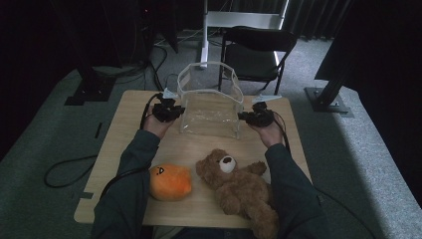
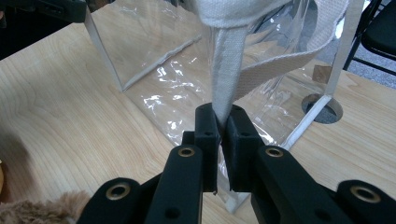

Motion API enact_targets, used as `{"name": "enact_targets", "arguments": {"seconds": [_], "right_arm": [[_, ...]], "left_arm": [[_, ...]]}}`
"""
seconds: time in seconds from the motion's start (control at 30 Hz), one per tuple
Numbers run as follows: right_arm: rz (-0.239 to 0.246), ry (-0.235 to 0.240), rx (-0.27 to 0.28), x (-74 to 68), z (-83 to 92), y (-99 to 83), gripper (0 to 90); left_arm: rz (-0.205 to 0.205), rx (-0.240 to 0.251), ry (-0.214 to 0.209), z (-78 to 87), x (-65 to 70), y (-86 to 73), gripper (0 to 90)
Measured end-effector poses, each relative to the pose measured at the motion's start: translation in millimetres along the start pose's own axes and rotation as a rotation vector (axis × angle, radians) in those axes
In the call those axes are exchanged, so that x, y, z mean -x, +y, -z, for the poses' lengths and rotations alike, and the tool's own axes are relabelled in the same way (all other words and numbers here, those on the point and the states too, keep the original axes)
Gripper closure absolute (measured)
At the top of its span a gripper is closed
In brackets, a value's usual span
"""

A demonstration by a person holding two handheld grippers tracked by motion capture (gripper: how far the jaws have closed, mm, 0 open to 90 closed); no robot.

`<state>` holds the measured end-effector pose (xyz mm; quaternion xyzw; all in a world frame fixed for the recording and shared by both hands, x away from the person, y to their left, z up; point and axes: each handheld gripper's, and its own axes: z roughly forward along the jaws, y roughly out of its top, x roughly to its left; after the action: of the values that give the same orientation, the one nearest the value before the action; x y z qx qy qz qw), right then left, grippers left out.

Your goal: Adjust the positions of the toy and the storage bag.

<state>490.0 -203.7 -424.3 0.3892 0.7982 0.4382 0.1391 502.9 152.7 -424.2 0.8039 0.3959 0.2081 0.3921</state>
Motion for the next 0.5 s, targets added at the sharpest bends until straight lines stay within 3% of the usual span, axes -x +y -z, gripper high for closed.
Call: {"name": "enact_targets", "arguments": {"seconds": [0.5], "right_arm": [[0.014, -0.003, -0.002, -0.1, 8.5, -6.4, 84.6]], "left_arm": [[-0.039, -0.008, -0.011, 2.0, 6.2, -0.2, 87.6]]}}
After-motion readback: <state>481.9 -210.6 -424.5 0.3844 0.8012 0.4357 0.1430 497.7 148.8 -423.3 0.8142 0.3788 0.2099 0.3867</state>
